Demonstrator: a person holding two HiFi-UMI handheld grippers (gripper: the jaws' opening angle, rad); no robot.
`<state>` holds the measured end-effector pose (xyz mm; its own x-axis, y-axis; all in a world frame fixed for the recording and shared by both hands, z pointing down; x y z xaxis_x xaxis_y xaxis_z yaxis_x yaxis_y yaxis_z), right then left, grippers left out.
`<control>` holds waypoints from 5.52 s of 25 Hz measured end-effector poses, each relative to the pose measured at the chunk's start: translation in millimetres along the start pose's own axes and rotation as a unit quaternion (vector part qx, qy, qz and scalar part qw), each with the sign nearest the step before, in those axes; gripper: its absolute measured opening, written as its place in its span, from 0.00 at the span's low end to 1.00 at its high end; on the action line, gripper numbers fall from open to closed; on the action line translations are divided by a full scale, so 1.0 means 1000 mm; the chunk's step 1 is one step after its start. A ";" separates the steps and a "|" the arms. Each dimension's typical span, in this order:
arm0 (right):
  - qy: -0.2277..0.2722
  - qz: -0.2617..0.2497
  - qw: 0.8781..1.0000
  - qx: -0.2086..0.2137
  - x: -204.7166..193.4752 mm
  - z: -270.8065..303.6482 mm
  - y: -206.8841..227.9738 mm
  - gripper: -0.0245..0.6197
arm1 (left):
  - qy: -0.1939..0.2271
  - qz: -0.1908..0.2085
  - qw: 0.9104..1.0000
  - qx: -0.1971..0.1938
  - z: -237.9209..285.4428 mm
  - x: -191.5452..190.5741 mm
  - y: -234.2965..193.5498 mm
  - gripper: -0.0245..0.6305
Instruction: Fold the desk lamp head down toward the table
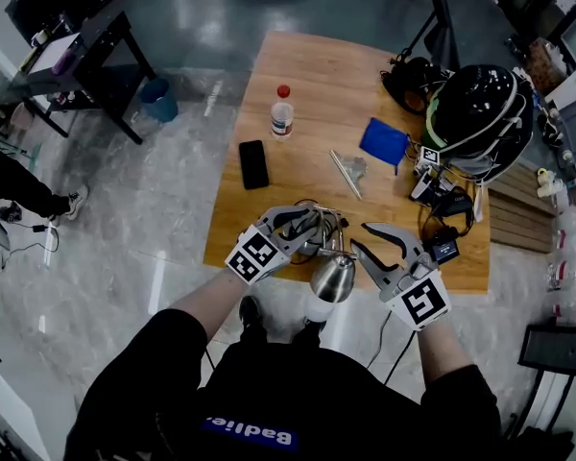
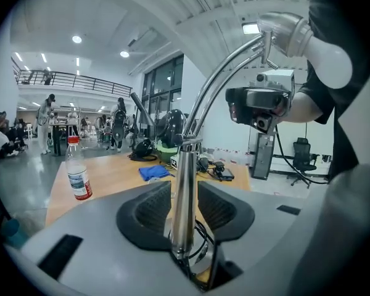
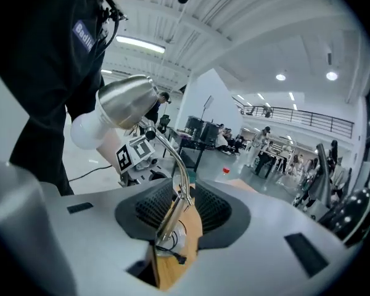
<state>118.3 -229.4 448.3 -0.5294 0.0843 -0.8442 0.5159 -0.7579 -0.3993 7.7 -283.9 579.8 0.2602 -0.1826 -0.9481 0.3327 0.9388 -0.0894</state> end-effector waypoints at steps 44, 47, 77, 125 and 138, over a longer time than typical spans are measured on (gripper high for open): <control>0.025 -0.377 0.923 0.076 0.023 0.027 -0.053 0.11 | -0.014 0.009 0.996 -0.089 0.024 -0.004 -0.010 0.23; 0.017 -0.408 0.909 0.089 0.013 0.027 -0.066 0.13 | -0.011 0.006 0.996 -0.090 0.024 -0.002 -0.010 0.23; 0.000 -0.579 0.806 0.121 -0.079 0.061 -0.119 0.25 | -0.026 0.024 0.990 -0.134 0.025 -0.004 -0.011 0.23; 0.118 0.272 0.955 -0.012 0.055 -0.247 -0.240 0.11 | 0.122 -0.028 0.991 0.039 -0.161 0.098 0.374 0.11; 0.149 0.327 0.933 -0.020 0.098 -0.257 -0.274 0.05 | 0.134 -0.010 0.991 0.007 -0.195 0.101 0.425 0.05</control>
<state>98.3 153.4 383.0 0.1156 -0.2067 -0.9716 0.6913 -0.6857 0.2281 -1.1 153.5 386.8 0.0045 -0.1155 -0.9933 0.3491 0.9310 -0.1067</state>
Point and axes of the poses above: the fingertips, and each gripper's own axes: z forward along the fingers, y to its right, x out of its top, the point moved 4 cm from there along -z, backward along the fingers, and after that the axes turned 9 degrees about -x, right-handed, at the moved point
